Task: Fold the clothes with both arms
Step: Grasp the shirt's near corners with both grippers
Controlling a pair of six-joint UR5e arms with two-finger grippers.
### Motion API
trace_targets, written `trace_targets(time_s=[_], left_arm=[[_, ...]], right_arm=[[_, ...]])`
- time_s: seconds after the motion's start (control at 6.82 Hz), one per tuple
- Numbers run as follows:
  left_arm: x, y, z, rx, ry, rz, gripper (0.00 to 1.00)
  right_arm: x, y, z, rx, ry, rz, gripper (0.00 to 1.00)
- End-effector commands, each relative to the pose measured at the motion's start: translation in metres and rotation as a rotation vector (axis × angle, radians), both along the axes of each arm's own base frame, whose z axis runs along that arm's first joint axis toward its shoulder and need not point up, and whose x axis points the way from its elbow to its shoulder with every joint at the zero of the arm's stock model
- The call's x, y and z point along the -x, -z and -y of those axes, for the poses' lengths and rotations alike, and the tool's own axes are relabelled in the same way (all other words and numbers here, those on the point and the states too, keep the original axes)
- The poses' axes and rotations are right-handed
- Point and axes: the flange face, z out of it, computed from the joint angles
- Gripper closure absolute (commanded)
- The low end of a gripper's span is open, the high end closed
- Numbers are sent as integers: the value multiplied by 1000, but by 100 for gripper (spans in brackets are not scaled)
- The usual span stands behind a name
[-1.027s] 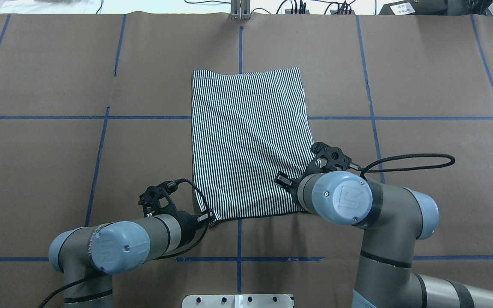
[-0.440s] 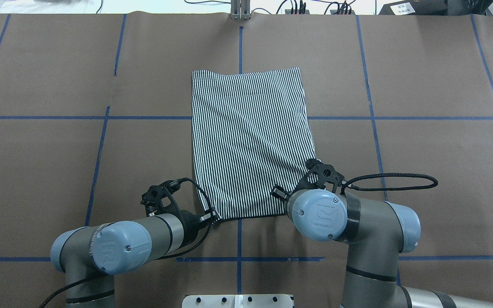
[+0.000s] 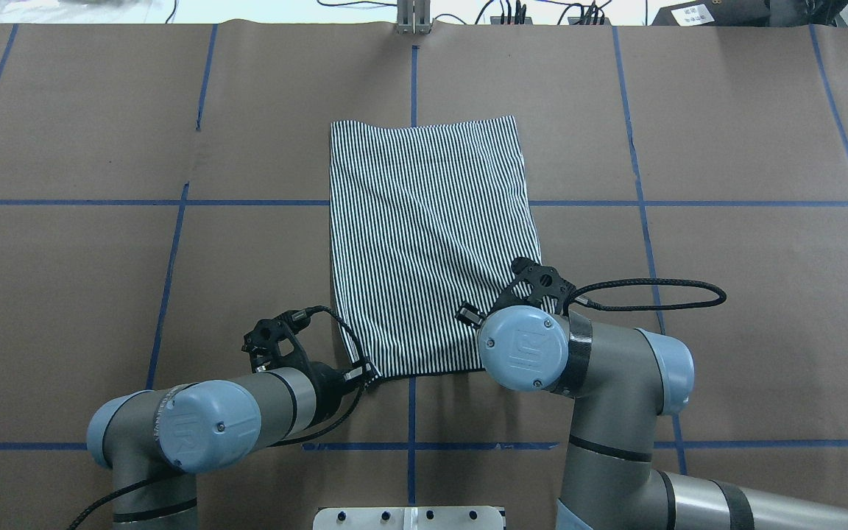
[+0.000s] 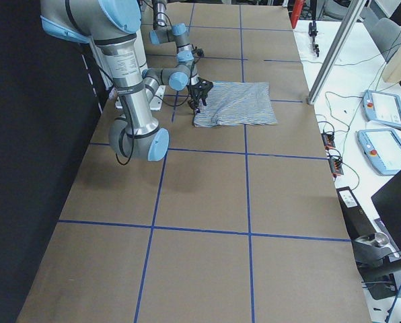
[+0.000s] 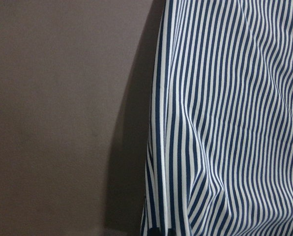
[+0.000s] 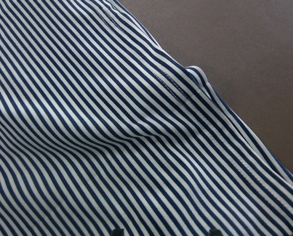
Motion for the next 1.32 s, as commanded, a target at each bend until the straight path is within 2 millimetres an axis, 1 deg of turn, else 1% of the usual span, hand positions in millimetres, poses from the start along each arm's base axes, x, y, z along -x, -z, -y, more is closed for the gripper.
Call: trace_targets(time_s=[0.0,0.29,0.44,0.59,0.73,0.88,1.03,1.17], left_arm=[[0,0,0,0,0,-1,100],[0,1,0,0,0,-2,100],[0,1,0,0,0,-2,100],[0,1,0,0,0,-2,100],[0,0,0,0,0,-1,100],[1,1,0,0,0,-2,100],[1,1,0,0,0,-2,100],[1,1,0,0,0,-2,100]], right_arm=[[4,-8,4,6,4,-26,34],[11,-21,6,12,4,-53,36],[11,-20,7,13,4,-51,39],[12,-21,6,14,5,-54,46],[12,-21,6,16,3,-53,68],[13,-22,6,19,0,-55,98],[14,-24,7,20,-4,-61,100],[15,-20,7,20,-7,-53,100]])
